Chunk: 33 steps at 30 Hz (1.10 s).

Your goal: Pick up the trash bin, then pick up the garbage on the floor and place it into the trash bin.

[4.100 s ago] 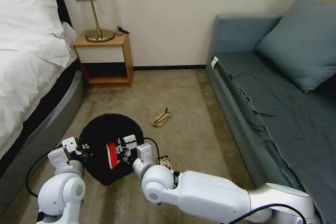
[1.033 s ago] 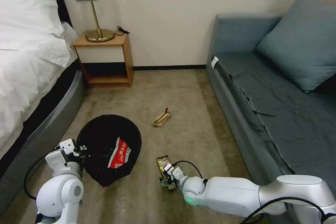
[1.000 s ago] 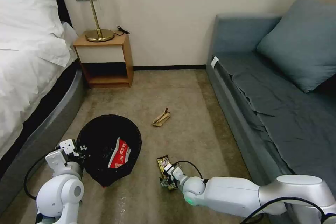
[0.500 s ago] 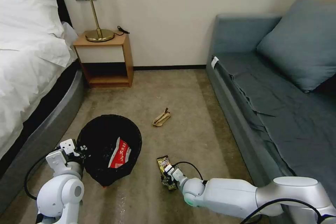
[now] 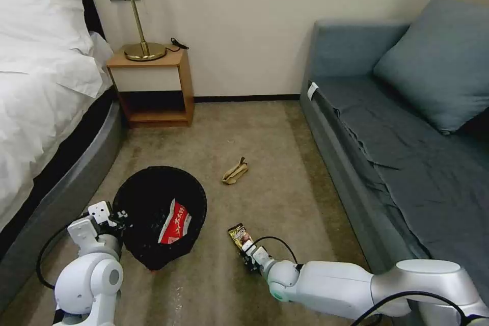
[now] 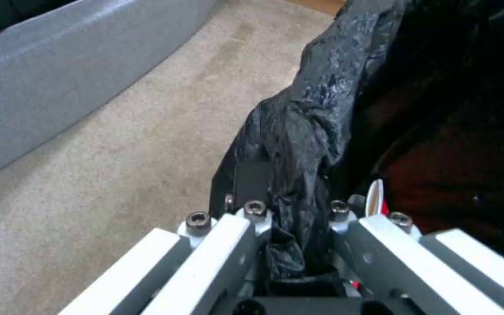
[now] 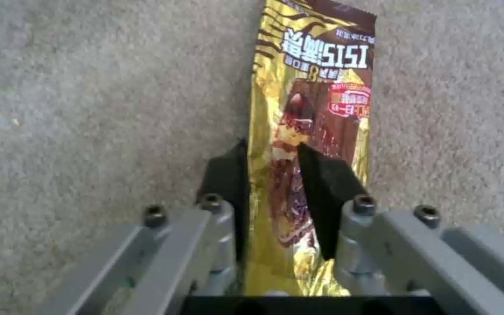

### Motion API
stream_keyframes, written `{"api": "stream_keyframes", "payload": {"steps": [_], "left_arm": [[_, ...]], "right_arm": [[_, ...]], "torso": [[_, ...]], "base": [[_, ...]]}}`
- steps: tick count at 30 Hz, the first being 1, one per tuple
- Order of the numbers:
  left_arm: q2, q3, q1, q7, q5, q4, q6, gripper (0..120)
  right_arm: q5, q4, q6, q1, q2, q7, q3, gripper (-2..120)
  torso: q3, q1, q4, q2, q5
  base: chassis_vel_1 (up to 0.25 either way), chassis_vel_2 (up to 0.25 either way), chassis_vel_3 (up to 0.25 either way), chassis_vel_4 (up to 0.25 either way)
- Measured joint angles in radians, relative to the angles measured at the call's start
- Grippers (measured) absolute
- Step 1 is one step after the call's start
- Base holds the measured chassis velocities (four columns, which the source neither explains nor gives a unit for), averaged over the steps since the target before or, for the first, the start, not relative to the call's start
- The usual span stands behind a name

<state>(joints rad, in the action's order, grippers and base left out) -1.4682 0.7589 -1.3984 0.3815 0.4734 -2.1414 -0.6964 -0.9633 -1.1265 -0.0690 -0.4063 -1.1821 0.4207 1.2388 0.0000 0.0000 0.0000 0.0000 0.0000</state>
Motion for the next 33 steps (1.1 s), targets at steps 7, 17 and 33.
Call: {"api": "stream_keyframes", "payload": {"steps": [7,17,33], "left_arm": [[-0.001,0.001,-0.001,0.0,-0.002,0.002,0.002,3],[-0.004,0.001,0.002,0.0,-0.002,0.003,0.002,3],[-0.001,-0.001,0.013,-0.001,-0.001,0.012,0.002,3]], "right_arm": [[0.006,-0.009,0.009,0.0,0.013,0.004,-0.009,0],[0.008,-0.028,0.011,0.006,0.034,0.005,-0.016,0],[0.001,-0.146,0.005,0.024,0.137,0.043,-0.088,0]], "torso": [[0.0,0.0,0.0,0.0,0.0],[0.0,0.0,0.0,0.0,0.0],[0.0,0.0,0.0,0.0,0.0]], "base": [[0.0,0.0,0.0,0.0],[0.0,0.0,0.0,0.0],[0.0,0.0,0.0,0.0]]}}
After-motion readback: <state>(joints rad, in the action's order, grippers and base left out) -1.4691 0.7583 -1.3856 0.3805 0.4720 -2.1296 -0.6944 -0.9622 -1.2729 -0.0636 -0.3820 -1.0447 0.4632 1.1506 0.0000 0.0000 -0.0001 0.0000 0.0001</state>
